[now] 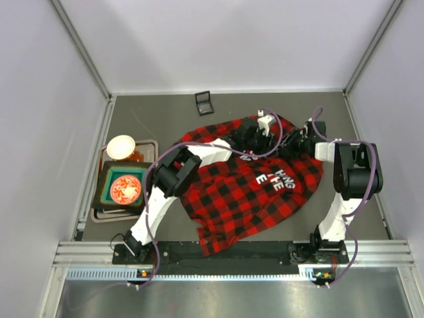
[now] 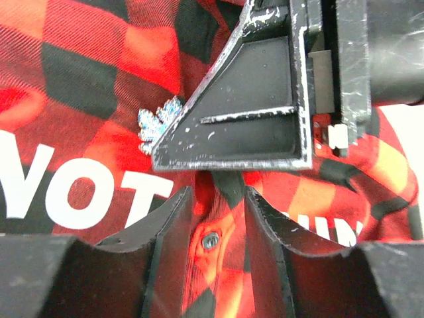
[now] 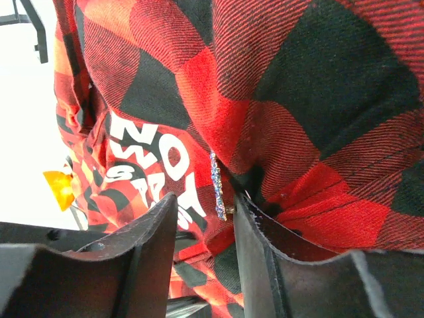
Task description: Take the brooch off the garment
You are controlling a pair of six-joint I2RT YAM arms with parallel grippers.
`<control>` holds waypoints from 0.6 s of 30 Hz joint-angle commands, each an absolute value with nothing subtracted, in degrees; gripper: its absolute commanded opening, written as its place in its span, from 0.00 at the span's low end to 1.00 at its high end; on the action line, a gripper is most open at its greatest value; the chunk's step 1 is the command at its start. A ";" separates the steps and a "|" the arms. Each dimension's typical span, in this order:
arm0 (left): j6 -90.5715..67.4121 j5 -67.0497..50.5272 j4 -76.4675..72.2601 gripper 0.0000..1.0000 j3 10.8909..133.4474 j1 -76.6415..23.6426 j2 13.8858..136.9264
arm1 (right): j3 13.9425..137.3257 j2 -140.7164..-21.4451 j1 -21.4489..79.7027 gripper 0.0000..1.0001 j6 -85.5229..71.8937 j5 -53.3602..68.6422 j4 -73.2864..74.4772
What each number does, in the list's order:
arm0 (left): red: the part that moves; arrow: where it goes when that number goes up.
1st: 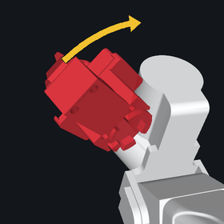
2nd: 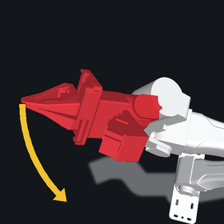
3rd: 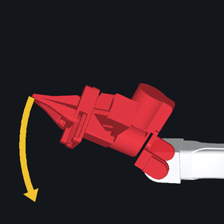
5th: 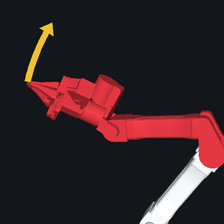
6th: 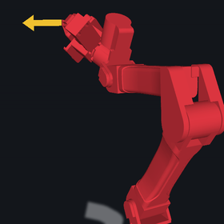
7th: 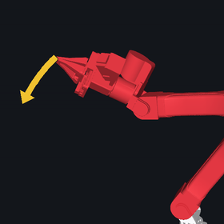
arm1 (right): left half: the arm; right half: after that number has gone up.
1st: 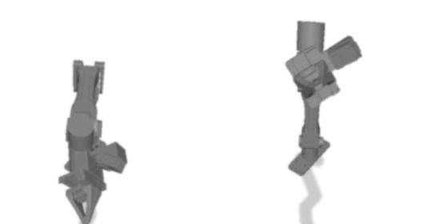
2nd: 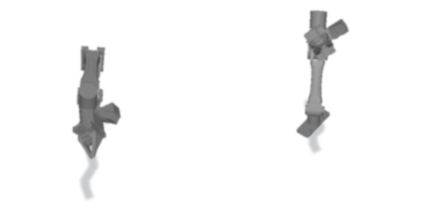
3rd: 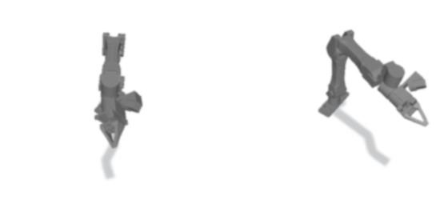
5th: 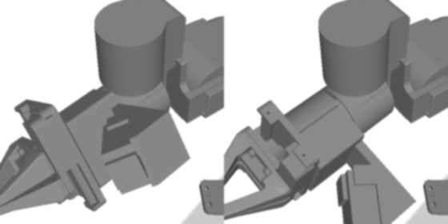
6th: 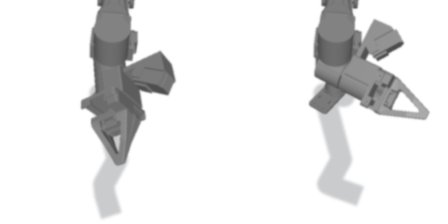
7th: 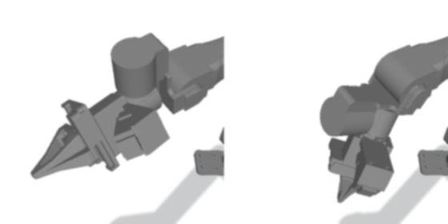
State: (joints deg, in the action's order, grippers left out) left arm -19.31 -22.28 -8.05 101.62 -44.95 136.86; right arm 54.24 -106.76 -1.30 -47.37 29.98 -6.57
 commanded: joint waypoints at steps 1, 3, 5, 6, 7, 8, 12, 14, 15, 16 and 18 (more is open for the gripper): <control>-24.95 -23.38 -14.49 0.42 96.34 -42.72 126.57 | 53.26 -104.24 -1.93 0.38 -45.44 29.62 -7.03; -27.14 -22.86 -16.16 0.42 91.42 -41.58 124.03 | 53.17 -104.15 -2.02 0.33 -44.91 29.62 -7.47; -28.12 -22.50 -15.91 0.42 88.61 -40.87 123.14 | 53.44 -104.06 -2.11 0.29 -44.30 29.09 -7.30; -28.91 -22.06 -15.04 0.42 88.16 -40.26 123.05 | 53.44 -104.24 -2.11 0.26 -44.04 29.00 -7.21; -29.44 -21.97 -13.99 0.42 87.81 -39.99 123.05 | 53.52 -104.33 -2.11 0.25 -43.86 28.74 -7.12; -30.14 -22.06 -13.89 0.42 86.93 -39.73 123.05 | 53.70 -104.41 -2.20 0.24 -43.42 28.65 -7.12; -34.18 -22.33 -13.89 0.42 85.69 -38.67 124.10 | 54.67 -105.11 -2.20 0.17 -42.63 27.86 -6.51; -35.24 -21.80 -13.28 0.42 85.96 -38.67 124.45 | 55.28 -105.47 -2.20 0.15 -42.71 28.04 -6.15; -35.51 -21.71 -13.18 0.42 85.96 -38.67 124.45 | 55.37 -105.47 -2.20 0.14 -42.63 27.86 -5.89; -35.77 -21.36 -13.10 0.42 85.78 -38.67 124.45 | 55.37 -105.47 -2.20 0.14 -42.63 27.69 -5.80; -36.21 -20.66 -12.40 0.41 85.52 -38.67 124.54 | 55.46 -105.56 -2.20 0.10 -42.45 27.42 -5.54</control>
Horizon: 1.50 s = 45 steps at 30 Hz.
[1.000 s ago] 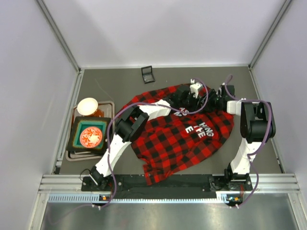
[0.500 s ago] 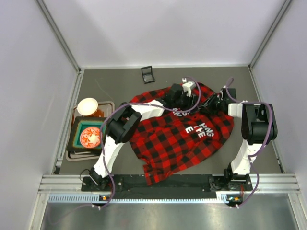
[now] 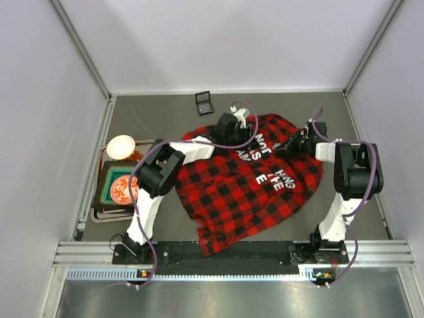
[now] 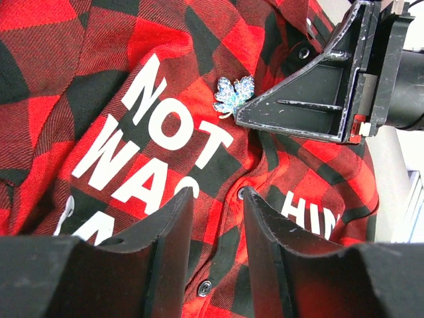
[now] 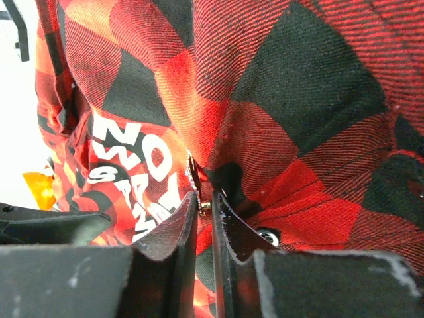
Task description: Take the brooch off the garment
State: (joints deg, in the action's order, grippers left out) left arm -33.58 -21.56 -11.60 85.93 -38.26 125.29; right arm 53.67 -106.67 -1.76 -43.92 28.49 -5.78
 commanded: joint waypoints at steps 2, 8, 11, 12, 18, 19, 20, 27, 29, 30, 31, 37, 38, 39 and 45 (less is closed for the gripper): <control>-36.47 -19.87 -11.95 0.40 84.64 -38.67 124.19 | 55.81 -105.82 -2.20 0.05 -42.36 27.77 -5.71; -37.44 -19.34 -13.62 0.40 79.81 -38.76 122.96 | 57.56 -107.49 -2.29 0.00 -41.84 30.67 -6.24; -37.53 -19.34 -13.71 0.40 78.23 -38.76 122.61 | 58.53 -109.77 -3.07 0.00 -42.71 34.88 -8.78; -37.44 -19.34 -13.71 0.40 77.87 -38.85 122.43 | 58.62 -110.21 -3.25 0.00 -43.32 36.81 -10.01; -37.53 -19.42 -14.15 0.40 75.76 -38.76 121.64 | 60.81 -113.90 -3.87 0.00 -43.77 41.39 -14.06; -37.62 -19.42 -14.24 0.40 75.41 -38.76 121.55 | 60.91 -114.17 -3.87 0.00 -43.77 42.18 -15.02; -37.44 -19.42 -14.24 0.40 75.32 -38.76 121.55 | 61.00 -114.69 -3.87 0.00 -43.86 42.88 -15.99; -37.44 -19.51 -14.41 0.40 74.36 -38.76 121.38 | 63.36 -116.63 -4.04 0.00 -43.77 45.96 -20.21; -37.18 -19.60 -14.50 0.40 74.18 -38.85 121.38 | 63.89 -117.42 -4.13 0.00 -44.38 46.75 -22.06; -37.00 -19.51 -14.41 0.40 74.27 -38.76 121.20 | 64.68 -118.12 -4.13 0.00 -44.56 47.37 -22.58; -36.91 -19.60 -14.33 0.40 74.35 -38.85 121.11 | 65.12 -118.47 -4.13 0.00 -45.17 47.81 -23.81; -35.51 -20.21 -13.45 0.40 75.32 -38.85 119.19 | 69.87 -119.36 -3.61 0.00 -45.62 50.27 -22.87; -35.59 -20.56 -13.27 0.40 75.58 -38.85 118.66 | 71.27 -119.18 -3.43 0.00 -45.18 50.27 -21.81; -35.60 -20.83 -13.01 0.40 75.67 -38.76 118.22 | 71.71 -118.74 -2.99 0.00 -44.22 50.19 -20.84; -37.09 -20.22 -9.59 0.42 73.83 -38.85 109.88 | 70.67 -111.02 -0.36 0.00 -37.90 47.20 -10.73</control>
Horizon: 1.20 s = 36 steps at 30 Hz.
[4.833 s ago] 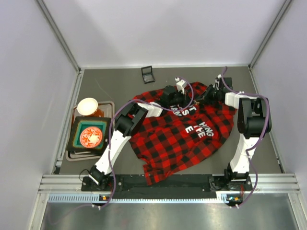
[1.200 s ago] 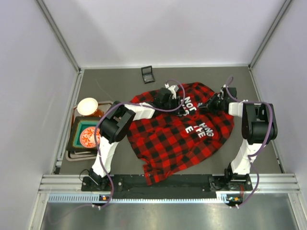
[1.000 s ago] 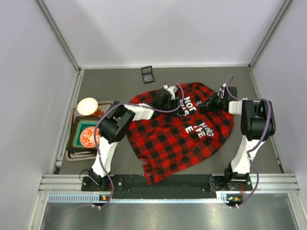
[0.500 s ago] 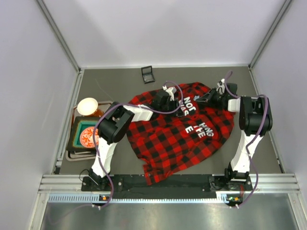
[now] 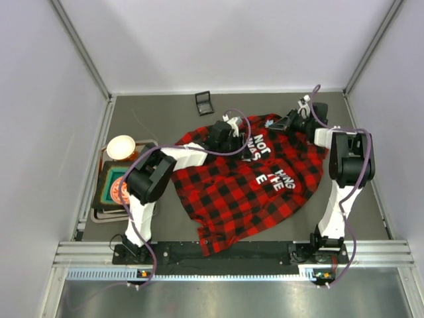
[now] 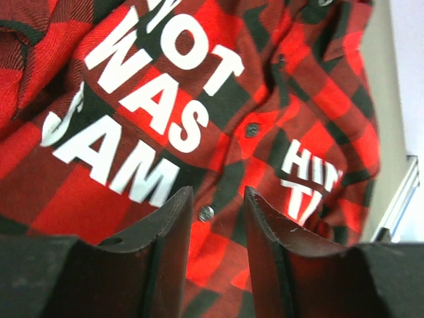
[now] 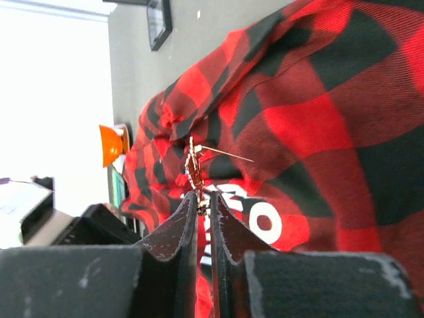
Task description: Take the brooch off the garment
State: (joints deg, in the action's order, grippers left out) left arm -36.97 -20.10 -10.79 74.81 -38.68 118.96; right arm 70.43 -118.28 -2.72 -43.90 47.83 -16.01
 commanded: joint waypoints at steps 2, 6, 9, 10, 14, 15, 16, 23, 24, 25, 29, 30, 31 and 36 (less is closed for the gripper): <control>-38.14 -20.30 -8.36 0.44 71.47 -38.76 105.40 | 67.26 -106.62 2.10 0.00 -36.66 47.46 -11.07; -38.85 -22.06 -8.35 0.50 65.14 -38.76 96.43 | 62.41 -99.51 8.51 0.00 -29.74 49.13 -8.37; -37.80 -24.17 -8.53 0.63 59.16 -38.85 88.26 | 58.02 -93.97 15.19 0.00 -24.89 51.15 -7.91; -37.44 -24.34 -8.18 0.64 57.67 -38.59 83.63 | 57.05 -92.56 16.60 0.00 -23.57 51.41 -6.95; -36.12 -21.02 -3.62 0.66 51.17 -38.15 71.30 | 53.01 -88.25 22.67 0.00 -18.81 54.57 -3.78; -36.04 -20.74 -0.82 0.66 50.54 -37.71 66.84 | 52.39 -87.02 24.42 0.00 -18.29 55.28 -3.78; -36.04 -20.48 -0.27 0.67 50.10 -36.57 64.71 | 51.95 -86.49 25.74 0.00 -18.11 56.41 -3.78; -35.59 -23.18 9.41 0.74 47.12 -29.98 52.30 | 49.14 -82.45 34.10 0.00 -19.24 58.45 -6.49; -35.86 -29.03 9.14 0.72 46.59 -28.84 52.47 | 48.96 -81.92 34.36 0.00 -19.68 58.80 -7.20; -35.86 -31.01 8.88 0.69 46.15 -28.57 52.73 | 48.61 -81.22 34.45 0.00 -20.73 59.49 -8.51; -36.21 -35.15 7.05 0.55 43.25 -28.04 52.04 | 47.81 -79.90 34.37 0.00 -22.41 59.77 -8.97; -36.91 -35.85 5.99 0.59 42.63 -28.04 51.34 | 47.81 -79.81 34.45 0.00 -22.41 59.68 -8.44; -37.18 -38.30 4.85 0.62 41.84 -28.04 51.33 | 47.73 -79.72 34.45 0.00 -22.41 59.59 -8.18; -36.39 -44.20 5.18 0.61 42.80 -27.95 56.59 | 47.73 -79.45 34.37 0.00 -23.20 59.41 -8.26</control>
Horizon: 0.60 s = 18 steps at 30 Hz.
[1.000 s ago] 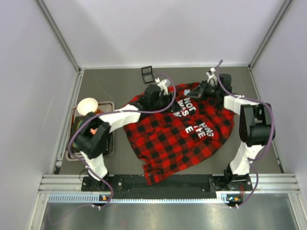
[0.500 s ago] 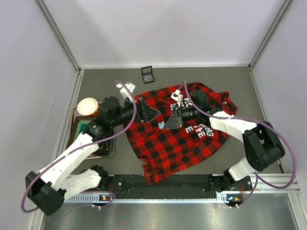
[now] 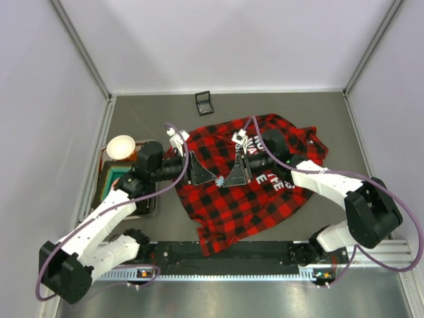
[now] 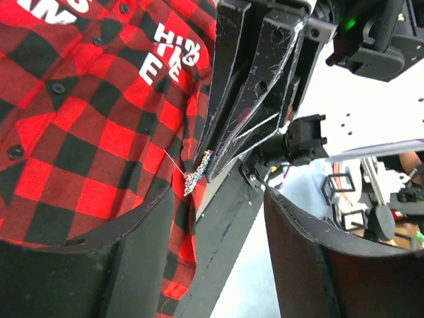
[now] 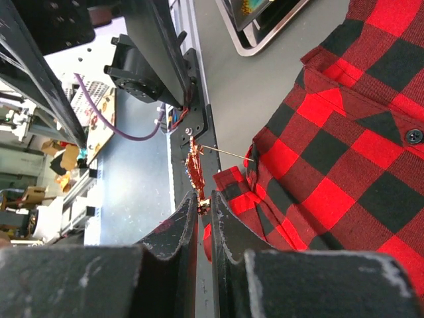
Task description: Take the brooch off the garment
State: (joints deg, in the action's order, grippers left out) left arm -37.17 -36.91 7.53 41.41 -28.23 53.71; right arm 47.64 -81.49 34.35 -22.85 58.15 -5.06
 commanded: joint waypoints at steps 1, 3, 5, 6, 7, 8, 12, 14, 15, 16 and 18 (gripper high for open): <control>-35.95 -44.47 5.36 0.59 43.24 -28.04 57.12 | 47.72 -79.45 34.45 0.00 -23.46 59.59 -9.31; -34.03 -45.79 5.71 0.56 43.94 -27.95 58.61 | 48.07 -79.89 34.36 0.00 -23.64 59.33 -9.67; -32.09 -45.71 9.04 0.54 46.14 -28.04 60.02 | 49.04 -80.68 34.37 0.00 -24.60 59.67 -10.54; -29.73 -44.48 10.53 0.53 46.84 -27.95 61.16 | 49.04 -81.21 34.37 0.00 -25.57 60.20 -11.85; -28.75 -43.43 13.77 0.53 48.32 -28.04 61.61 | 48.96 -81.21 34.28 0.00 -26.36 60.90 -13.08; -28.04 -42.37 14.41 0.56 48.77 -28.04 62.13 | 48.96 -81.38 34.36 0.00 -26.89 60.91 -14.23; -28.39 -40.00 13.63 0.66 48.69 -28.04 62.31 | 49.48 -81.91 34.36 0.00 -26.54 61.43 -13.80; -29.09 -40.34 11.79 0.68 47.73 -27.95 62.75 | 49.31 -81.91 34.37 0.00 -26.80 61.96 -14.67; -29.61 -42.17 10.91 0.68 47.29 -28.04 63.10 | 49.13 -81.83 34.37 0.00 -26.98 62.14 -14.94; -30.05 -43.23 9.85 0.66 46.59 -27.95 63.37 | 49.04 -81.83 34.28 0.00 -27.16 62.23 -14.94; -30.32 -44.73 8.70 0.58 46.41 -28.04 64.16 | 49.13 -82.35 34.36 0.00 -27.59 62.66 -15.47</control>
